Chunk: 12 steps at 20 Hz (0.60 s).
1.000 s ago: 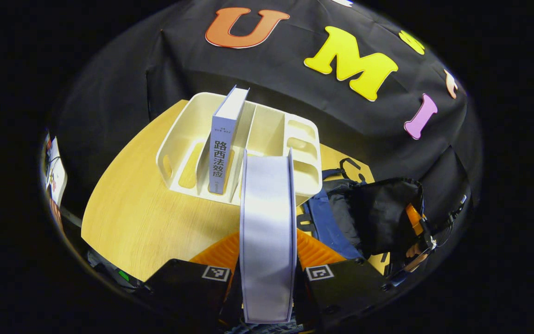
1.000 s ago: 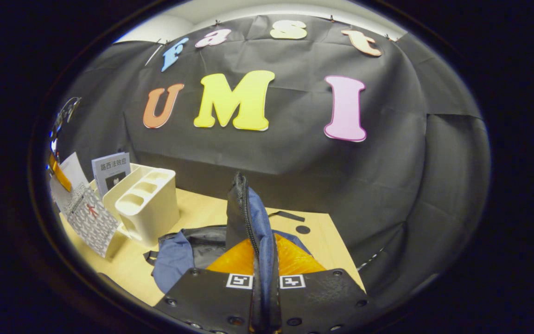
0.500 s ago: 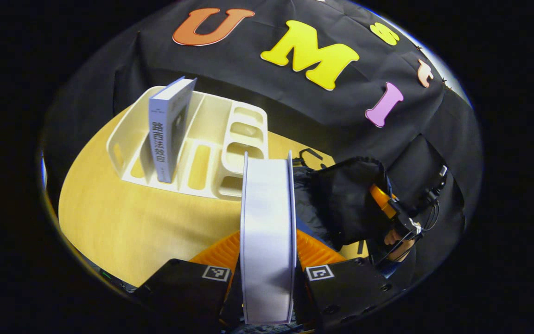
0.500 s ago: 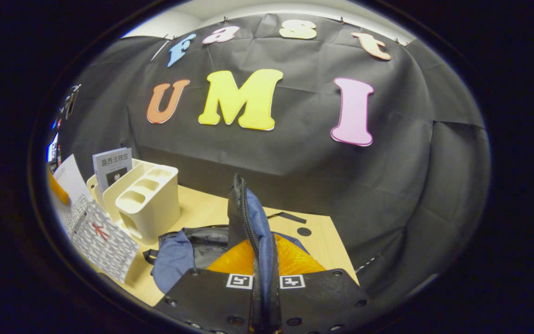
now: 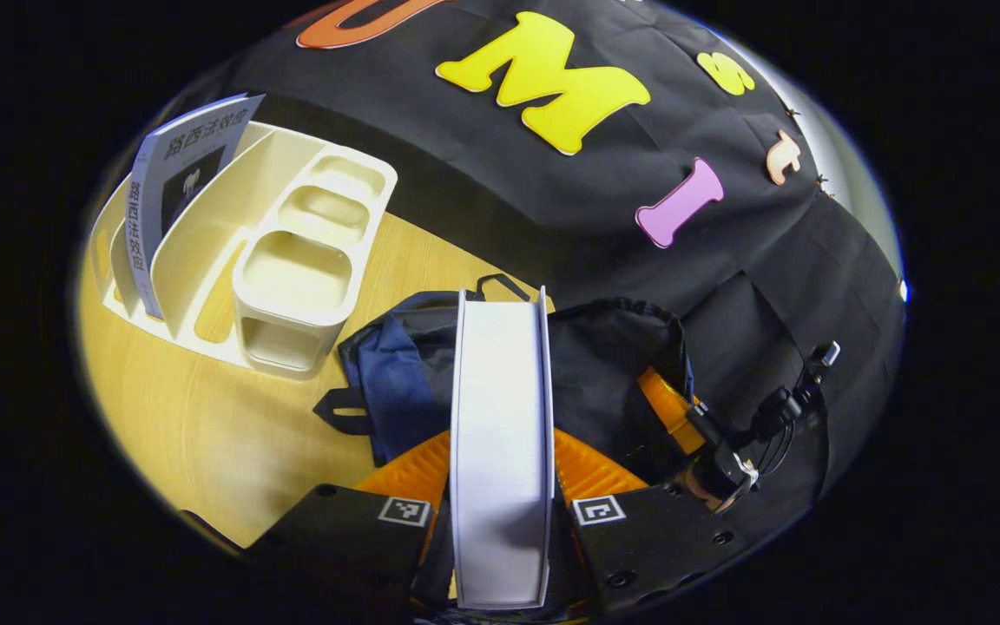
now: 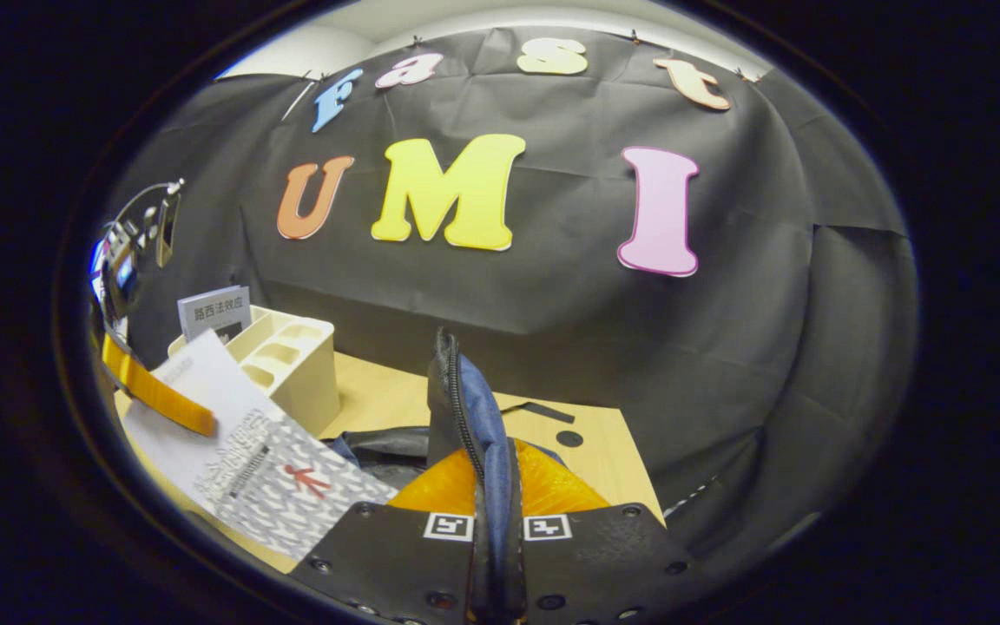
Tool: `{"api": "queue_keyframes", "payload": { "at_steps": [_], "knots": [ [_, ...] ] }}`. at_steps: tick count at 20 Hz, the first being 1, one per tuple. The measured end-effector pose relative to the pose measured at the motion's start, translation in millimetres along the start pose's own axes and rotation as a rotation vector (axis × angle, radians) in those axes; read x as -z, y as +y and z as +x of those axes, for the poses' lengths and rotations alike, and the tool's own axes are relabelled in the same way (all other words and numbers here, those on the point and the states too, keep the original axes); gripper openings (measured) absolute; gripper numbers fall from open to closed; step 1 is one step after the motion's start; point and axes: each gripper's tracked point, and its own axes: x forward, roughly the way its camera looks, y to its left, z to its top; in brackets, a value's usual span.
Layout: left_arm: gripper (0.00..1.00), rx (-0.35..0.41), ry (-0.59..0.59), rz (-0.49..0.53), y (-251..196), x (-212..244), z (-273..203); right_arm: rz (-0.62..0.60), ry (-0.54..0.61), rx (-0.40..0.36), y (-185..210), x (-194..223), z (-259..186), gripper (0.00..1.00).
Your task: Open the schoolbag, grab two books from the bookshelf and put them into the schoolbag.
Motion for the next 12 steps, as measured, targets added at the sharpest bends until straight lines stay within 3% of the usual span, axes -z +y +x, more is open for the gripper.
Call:
{"api": "queue_keyframes", "payload": {
  "at_steps": [5, 9, 12],
  "knots": [
    [0.45, 0.024, -0.035, -0.09, 16.0, -8.3, 46.8, 0.007, -0.013, -0.001, 0.0, -12.4, -4.5, 0.06],
    [0.46, 0.093, -0.039, -0.149, -0.5, -9.2, 84.5, 0.025, -0.026, -0.009, 3.7, -16.3, -5.8, 0.06],
    [0.45, 0.105, -0.012, -0.182, -5.4, 3.8, 118.8, 0.071, -0.044, -0.003, 2.8, -19.8, -9.1, 0.06]
  ]
}}
